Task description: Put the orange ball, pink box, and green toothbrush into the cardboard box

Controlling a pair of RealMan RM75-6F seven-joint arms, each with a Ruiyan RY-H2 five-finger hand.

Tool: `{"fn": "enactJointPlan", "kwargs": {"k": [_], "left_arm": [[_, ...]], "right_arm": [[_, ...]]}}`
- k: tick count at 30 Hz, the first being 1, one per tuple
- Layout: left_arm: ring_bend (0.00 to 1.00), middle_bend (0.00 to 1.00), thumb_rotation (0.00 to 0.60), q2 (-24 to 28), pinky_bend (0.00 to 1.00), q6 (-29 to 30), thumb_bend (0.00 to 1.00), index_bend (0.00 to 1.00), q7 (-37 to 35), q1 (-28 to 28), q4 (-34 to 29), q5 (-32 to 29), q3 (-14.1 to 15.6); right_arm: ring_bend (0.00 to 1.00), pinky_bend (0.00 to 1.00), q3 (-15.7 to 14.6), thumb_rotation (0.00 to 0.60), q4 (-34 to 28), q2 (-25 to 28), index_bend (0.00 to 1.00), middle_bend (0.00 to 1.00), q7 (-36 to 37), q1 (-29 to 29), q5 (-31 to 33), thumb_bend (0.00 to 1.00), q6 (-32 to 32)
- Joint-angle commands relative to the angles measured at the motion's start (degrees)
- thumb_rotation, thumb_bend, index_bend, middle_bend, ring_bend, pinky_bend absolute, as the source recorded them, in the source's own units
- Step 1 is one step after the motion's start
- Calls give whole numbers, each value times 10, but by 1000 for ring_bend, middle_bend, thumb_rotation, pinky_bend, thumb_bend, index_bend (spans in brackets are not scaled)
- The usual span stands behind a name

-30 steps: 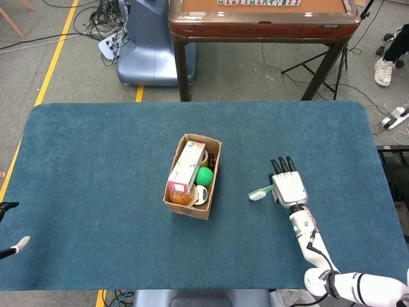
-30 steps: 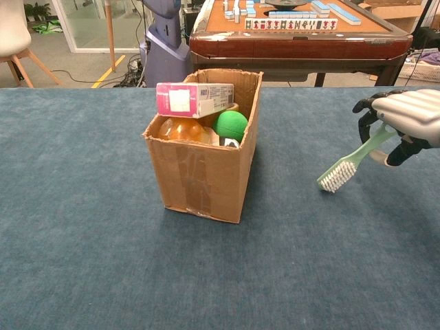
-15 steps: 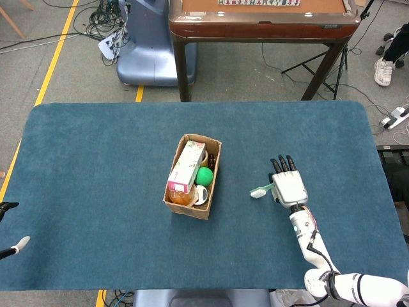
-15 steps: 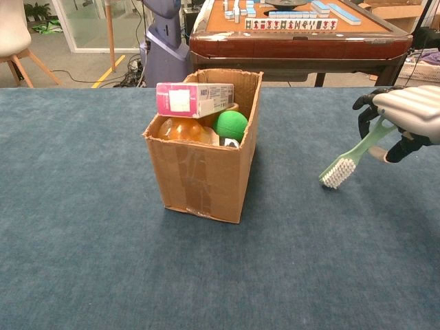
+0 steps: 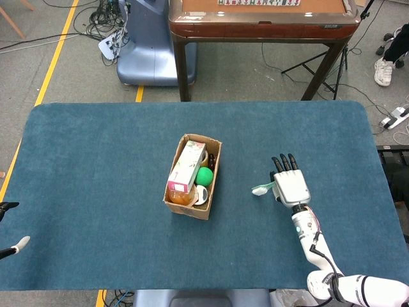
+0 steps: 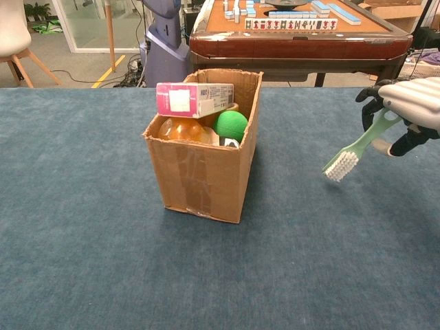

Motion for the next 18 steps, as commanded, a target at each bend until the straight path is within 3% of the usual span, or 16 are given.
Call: {"fn": "enactJointPlan", "kwargs": {"k": [1, 8, 18], "left_arm": [[258, 278, 600, 0, 416, 0, 112, 258, 0, 0, 0, 0, 0], [258, 278, 600, 0, 415, 0, 112, 258, 1, 0, 1, -1, 0], [259, 278, 600, -2, 416, -4, 112, 258, 5, -2, 1, -2, 0]], "right_arm": [[0, 0, 1, 600, -4, 3, 574, 117, 0, -1, -3, 472, 2], [0, 0, 7, 600, -27, 14, 574, 117, -3, -1, -15, 472, 13], [0, 0, 31, 600, -106, 51, 574, 117, -30, 4, -42, 472, 49]]}}
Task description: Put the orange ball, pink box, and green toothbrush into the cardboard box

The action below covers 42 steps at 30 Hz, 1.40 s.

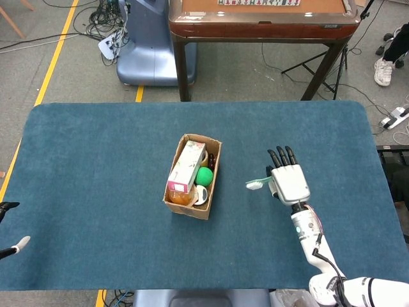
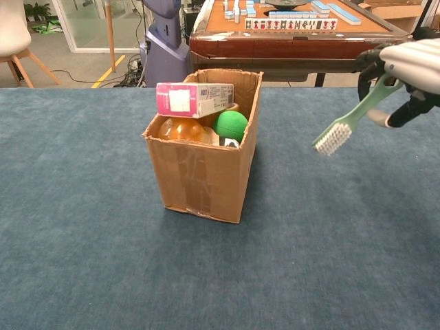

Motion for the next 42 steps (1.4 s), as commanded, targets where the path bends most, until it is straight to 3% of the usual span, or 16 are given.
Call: {"fn": "enactJointPlan", "kwargs": {"k": [1, 11, 21, 32, 38, 41, 42], "left_arm": [[259, 278, 600, -1, 416, -1, 112, 258, 1, 0, 0, 0, 0], [258, 278, 600, -1, 416, -4, 112, 258, 3, -1, 0, -2, 1], [258, 278, 600, 1, 416, -1, 112, 258, -2, 0, -1, 3, 2], [259, 278, 600, 5, 416, 4, 112, 258, -10, 2, -3, 12, 6], [259, 278, 600, 7, 415, 8, 112, 258, -17, 4, -3, 13, 5], [259, 278, 600, 9, 416, 11, 112, 257, -21, 6, -4, 14, 5], [259, 278, 600, 10, 416, 13, 112, 258, -22, 6, -4, 15, 5]], "right_arm": [[0, 0, 15, 600, -30, 16, 574, 117, -14, 5, -10, 472, 14], [0, 0, 77, 600, -91, 38, 574, 119, -47, 40, 5, 472, 33], [0, 0, 126, 600, -66, -4, 574, 119, -114, 118, 76, 472, 20], [0, 0, 133, 600, 53, -106, 575, 119, -156, 214, 143, 472, -13], [0, 0, 128, 600, 82, -140, 575, 119, -151, 242, 161, 466, -32], [0, 0, 121, 600, 72, -140, 536, 119, -153, 245, 163, 367, -30], [0, 0, 118, 600, 65, -137, 493, 119, -154, 244, 163, 291, -29]]}}
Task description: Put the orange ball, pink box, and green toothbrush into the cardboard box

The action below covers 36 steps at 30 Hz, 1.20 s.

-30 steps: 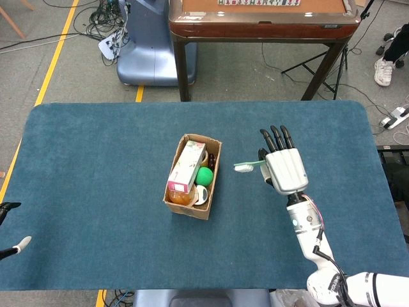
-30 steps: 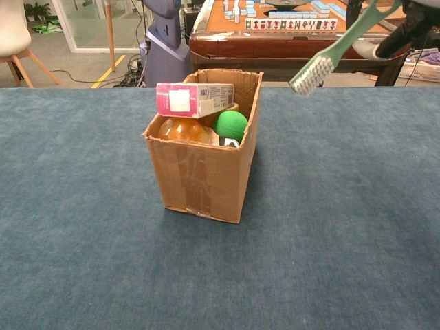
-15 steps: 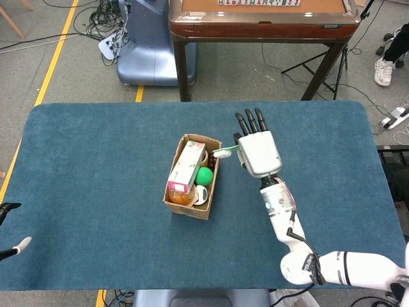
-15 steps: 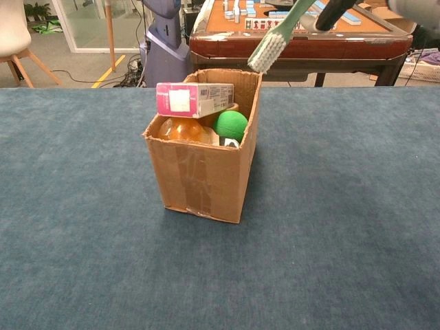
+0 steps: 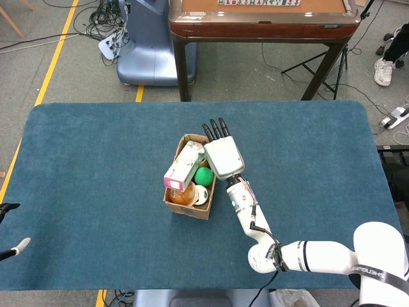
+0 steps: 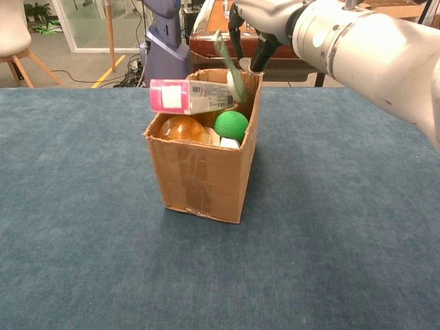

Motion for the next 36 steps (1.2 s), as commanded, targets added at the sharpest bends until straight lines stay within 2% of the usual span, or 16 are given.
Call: {"fn": "enactJointPlan", "kwargs": {"k": [1, 4, 9, 14, 20, 29, 36], "left_arm": [[259, 278, 600, 1, 416, 2, 112, 258, -2, 1, 0, 2, 0], [258, 278, 600, 2, 416, 3, 112, 258, -3, 1, -1, 3, 0], [259, 278, 600, 2, 416, 0, 112, 258, -2, 0, 0, -1, -1], [259, 278, 600, 1, 416, -4, 112, 258, -1, -1, 1, -5, -2], [259, 278, 600, -2, 416, -7, 112, 258, 5, -2, 2, -10, -3], [258, 278, 600, -12, 416, -12, 112, 258, 24, -7, 6, -10, -3], [258, 278, 600, -26, 416, -3, 112, 270, 24, -11, 20, 16, 0]], "right_arm": [[0, 0, -8, 600, -17, 6, 453, 118, -2, 0, 1, 228, 4], [0, 0, -13, 600, -36, 18, 363, 117, -2, -3, -3, 91, 13], [0, 0, -19, 600, -76, 45, 293, 116, 0, -12, -21, 9, 34], [0, 0, -34, 600, -121, 84, 290, 116, -1, -35, -53, 7, 72], [0, 0, -74, 600, -170, 148, 291, 117, 17, -97, -93, 7, 125], [0, 0, -143, 600, -192, 244, 291, 127, 133, -212, -158, 9, 163], [0, 0, -189, 600, -177, 278, 291, 128, 208, -285, -207, 9, 179]]}}
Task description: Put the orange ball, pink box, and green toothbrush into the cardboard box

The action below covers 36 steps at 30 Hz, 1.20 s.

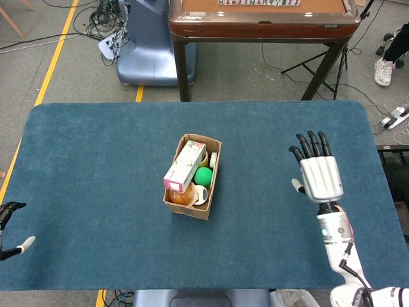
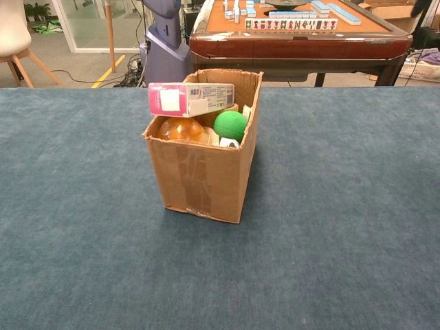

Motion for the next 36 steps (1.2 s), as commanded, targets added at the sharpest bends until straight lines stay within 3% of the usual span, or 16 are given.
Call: {"fn": "enactJointPlan", "kwargs": {"k": [1, 9, 16, 26, 36], "left_arm": [[259, 279, 600, -7, 416, 6, 112, 271, -3, -2, 9, 11, 1], [259, 295, 600, -20, 416, 7, 112, 271, -7, -7, 23, 23, 3], [260, 307, 600, -38, 416, 6, 112, 284, -15, -14, 48, 31, 1], [260, 316, 600, -46, 416, -5, 112, 296, -12, -21, 54, 28, 3], [260, 317, 600, -40, 416, -17, 112, 297, -27, -25, 53, 12, 0]], "right_arm": [[0, 0, -27, 600, 13, 15, 291, 128, 38, -38, -28, 9, 13], [0, 0, -58, 600, 58, 33, 291, 138, 141, -101, -56, 14, -4], [0, 0, -72, 600, 104, 22, 291, 138, 177, -148, -87, 17, 12], [0, 3, -65, 600, 140, 22, 291, 139, 214, -183, -124, 23, 15], [0, 20, -54, 600, 139, 43, 291, 139, 235, -185, -122, 29, -39]]}}
